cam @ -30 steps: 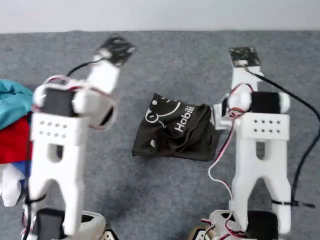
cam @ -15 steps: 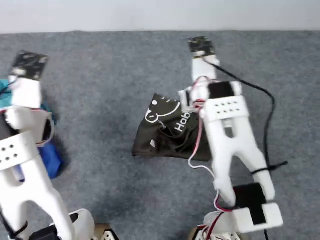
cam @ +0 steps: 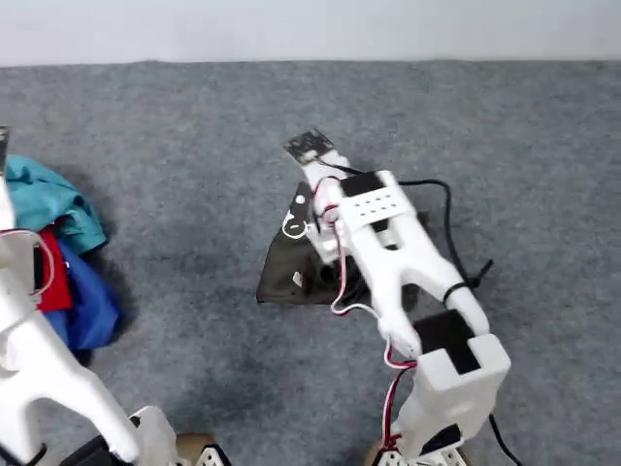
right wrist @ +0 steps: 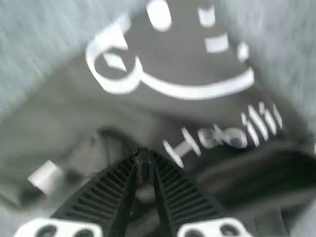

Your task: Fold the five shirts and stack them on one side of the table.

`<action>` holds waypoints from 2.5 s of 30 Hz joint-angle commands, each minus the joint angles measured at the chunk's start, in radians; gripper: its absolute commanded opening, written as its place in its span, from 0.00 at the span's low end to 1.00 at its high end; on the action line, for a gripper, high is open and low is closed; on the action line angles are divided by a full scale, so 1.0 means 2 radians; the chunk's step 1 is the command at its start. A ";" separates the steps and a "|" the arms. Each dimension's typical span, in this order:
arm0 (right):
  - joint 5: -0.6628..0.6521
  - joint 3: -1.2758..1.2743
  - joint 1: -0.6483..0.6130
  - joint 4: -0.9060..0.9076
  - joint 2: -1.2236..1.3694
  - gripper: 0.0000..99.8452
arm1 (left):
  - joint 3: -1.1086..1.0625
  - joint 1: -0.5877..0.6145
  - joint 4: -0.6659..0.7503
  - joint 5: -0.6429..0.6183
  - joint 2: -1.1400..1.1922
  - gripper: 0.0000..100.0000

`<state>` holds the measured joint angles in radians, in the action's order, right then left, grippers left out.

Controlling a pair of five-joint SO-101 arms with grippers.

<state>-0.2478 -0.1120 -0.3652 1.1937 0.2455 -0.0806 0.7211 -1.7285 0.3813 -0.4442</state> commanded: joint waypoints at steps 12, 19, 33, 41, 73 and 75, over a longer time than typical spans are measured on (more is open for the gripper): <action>-0.157 0.005 0.194 0.231 -0.093 0.01 | 0.000 0.005 -0.013 0.003 -0.015 0.01; -0.156 0.004 0.132 0.148 -0.158 0.01 | 0.000 0.005 -0.013 0.003 -0.015 0.01; 0.103 0.102 0.119 0.030 -0.045 0.13 | 0.000 0.006 -0.013 0.003 -0.015 0.01; 0.152 0.170 0.155 0.079 0.008 0.12 | 0.000 0.006 -0.013 0.003 -0.015 0.01; 0.160 0.196 0.181 0.099 0.105 0.07 | 0.000 0.006 -0.013 0.003 -0.015 0.01; 0.159 0.210 0.181 0.101 0.105 0.00 | 0.000 0.006 -0.013 0.003 -0.015 0.01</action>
<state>0.0683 0.2256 -0.0061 1.3993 0.4726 -0.0806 0.7334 -1.7285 0.3813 -0.4442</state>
